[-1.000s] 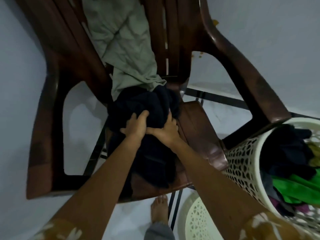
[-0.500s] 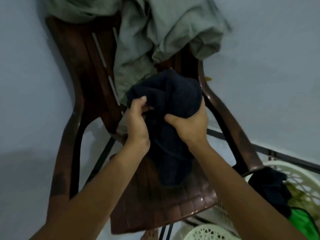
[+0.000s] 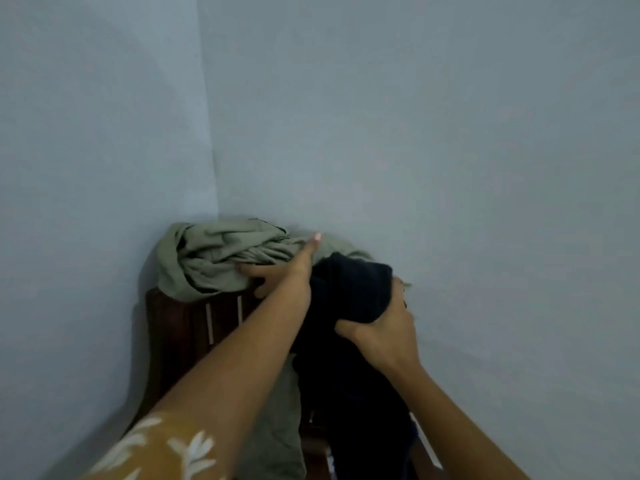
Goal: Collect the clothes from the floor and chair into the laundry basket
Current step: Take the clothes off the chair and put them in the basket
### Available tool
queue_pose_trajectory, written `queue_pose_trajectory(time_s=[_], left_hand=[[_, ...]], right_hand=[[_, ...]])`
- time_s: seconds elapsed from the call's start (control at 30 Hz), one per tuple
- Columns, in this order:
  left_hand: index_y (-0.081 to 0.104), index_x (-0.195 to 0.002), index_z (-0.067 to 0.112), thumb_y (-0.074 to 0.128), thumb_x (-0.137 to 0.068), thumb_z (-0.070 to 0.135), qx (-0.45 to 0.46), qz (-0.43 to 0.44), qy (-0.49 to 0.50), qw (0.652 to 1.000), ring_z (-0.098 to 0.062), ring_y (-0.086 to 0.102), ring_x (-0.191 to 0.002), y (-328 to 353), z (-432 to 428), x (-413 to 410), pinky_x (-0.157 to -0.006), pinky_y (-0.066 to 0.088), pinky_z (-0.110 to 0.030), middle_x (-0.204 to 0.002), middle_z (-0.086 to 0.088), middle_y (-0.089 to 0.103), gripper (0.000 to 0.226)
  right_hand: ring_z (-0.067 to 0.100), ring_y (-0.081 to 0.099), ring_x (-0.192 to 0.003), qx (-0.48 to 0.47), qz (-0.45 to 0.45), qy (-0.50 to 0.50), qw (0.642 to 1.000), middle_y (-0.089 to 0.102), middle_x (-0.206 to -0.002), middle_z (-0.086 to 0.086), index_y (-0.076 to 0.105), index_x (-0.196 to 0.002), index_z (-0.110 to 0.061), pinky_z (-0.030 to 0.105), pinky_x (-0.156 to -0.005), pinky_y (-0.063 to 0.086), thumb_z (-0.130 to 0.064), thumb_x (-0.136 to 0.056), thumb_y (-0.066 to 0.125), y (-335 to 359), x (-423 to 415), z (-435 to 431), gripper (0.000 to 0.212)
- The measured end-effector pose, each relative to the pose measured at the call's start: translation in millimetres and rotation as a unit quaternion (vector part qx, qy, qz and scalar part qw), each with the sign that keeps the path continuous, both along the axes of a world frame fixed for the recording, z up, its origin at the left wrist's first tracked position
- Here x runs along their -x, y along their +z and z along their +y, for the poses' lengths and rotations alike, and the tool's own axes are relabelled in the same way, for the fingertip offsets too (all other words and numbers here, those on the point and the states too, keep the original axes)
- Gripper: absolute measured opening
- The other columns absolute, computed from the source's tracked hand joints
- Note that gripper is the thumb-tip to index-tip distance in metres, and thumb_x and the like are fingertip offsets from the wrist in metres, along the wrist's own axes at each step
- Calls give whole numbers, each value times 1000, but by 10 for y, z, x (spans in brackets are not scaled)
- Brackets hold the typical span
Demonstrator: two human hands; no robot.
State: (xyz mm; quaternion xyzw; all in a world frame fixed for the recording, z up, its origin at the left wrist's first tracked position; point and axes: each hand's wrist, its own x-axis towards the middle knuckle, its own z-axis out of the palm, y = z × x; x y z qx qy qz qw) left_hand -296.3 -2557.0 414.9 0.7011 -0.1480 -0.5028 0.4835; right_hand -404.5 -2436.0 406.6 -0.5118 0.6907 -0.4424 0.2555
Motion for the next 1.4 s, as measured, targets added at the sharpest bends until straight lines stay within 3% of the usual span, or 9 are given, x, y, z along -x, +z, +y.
queue_pose_trajectory(time_s=[0.1,0.2,0.47,0.67,0.87,1.13,1.23,1.3,1.4], left_hand=[[19,-143,18,85,-58,43,22,-112,-21,993,-43,52,-117,-211,-92,56,-97,46,-51,-130,-23,54,110],[59,-118,2,73,-76,18,114,-134,-4,984,-34,64,-107,-189,-112,37,-87,50,-35,-120,-17,66,47],[70,-87,-1,76,-71,6,456,-223,-73,858,-4,65,-76,275,1016,169,-72,53,-20,-82,-1,70,19],[64,-69,-1,72,-69,1,593,-221,-116,766,5,62,-61,629,2055,888,-62,50,-12,-65,10,62,8],[60,-70,14,72,-68,-6,582,-125,-89,798,8,62,-62,663,3243,2063,-62,49,-13,-63,24,61,23],[67,-74,15,72,-66,-3,463,-55,-144,873,-2,69,-75,-116,4687,3423,-69,53,-18,-75,13,71,20],[67,-75,23,72,-69,-2,355,21,-159,921,-9,71,-79,-555,5040,3740,-74,59,-31,-77,10,73,26],[69,-90,14,71,-73,-1,250,76,-146,954,-17,71,-85,-839,5172,3841,-79,59,-41,-90,1,74,23],[58,-112,4,71,-76,5,38,102,-129,986,-23,69,-88,-1489,5195,3905,-82,59,-45,-103,-8,69,39]], right_hand=[[1,53,-78,-3,5,14,1000,57,-104,-10,34,-139,-30,7,-59,43,-13,-61,83,-75,-17,9,94],[18,60,-99,19,-13,-6,1000,61,-115,-5,26,-150,-30,30,-79,53,-17,-60,83,-186,-3,57,108],[3,59,-93,141,-92,-87,982,62,-107,-16,45,-137,-31,-3,-66,42,-21,-52,89,-118,240,663,96],[-30,52,-89,284,-119,-155,939,50,-103,-34,39,-113,-49,-5,-73,40,-3,-58,91,16,854,1551,89],[-26,54,-98,331,-99,-173,922,58,-102,-43,40,-115,-47,-2,-80,42,-10,-52,92,94,1951,2738,90],[-24,55,-101,265,-90,-265,923,59,-107,-45,45,-127,-27,1,-84,44,-29,-46,79,-733,3264,4213,88],[-23,53,-106,244,-109,-283,921,59,-121,-17,46,-135,-7,2,-88,43,-22,-47,81,-1216,3532,4592,96],[-22,54,-106,233,-109,-293,921,57,-120,-22,45,-134,-4,2,-88,43,-30,-46,80,-1472,3612,4750,99],[-24,53,-102,171,-111,-286,936,58,-110,-36,43,-125,-33,0,-85,41,-33,-47,79,-1877,3643,4898,87]])
